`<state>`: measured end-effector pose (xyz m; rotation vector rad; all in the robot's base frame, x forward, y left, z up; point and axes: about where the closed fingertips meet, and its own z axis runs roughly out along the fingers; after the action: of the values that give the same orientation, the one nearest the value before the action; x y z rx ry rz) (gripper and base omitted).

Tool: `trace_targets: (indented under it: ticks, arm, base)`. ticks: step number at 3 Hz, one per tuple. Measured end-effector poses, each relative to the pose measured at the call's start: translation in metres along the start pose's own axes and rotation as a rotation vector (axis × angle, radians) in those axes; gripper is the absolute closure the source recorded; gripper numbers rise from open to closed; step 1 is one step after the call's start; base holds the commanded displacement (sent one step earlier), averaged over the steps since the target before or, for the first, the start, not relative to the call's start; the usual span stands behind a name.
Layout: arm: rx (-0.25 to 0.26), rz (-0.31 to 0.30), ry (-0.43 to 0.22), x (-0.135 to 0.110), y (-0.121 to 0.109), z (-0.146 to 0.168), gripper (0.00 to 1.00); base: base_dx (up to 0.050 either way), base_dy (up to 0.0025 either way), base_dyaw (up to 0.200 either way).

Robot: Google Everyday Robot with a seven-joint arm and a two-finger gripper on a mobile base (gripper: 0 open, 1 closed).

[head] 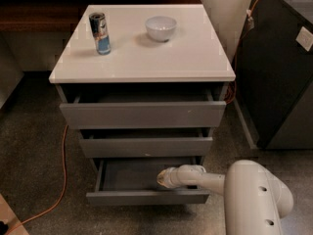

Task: Place redbull can into bottom drawer

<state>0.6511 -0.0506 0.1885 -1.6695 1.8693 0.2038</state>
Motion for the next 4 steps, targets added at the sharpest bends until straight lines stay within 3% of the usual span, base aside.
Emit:
trace_targets:
  ticks: [2, 4]
  arm:
    - [-0.058, 0.062, 0.036, 0.023, 0.024, 0.019, 1.0]
    - [-0.108, 0.078, 0.036, 0.02, 0.053, 0.015, 1.0]
  base:
    - [0.0, 0.0, 0.0]
    - [0.0, 0.0, 0.0]
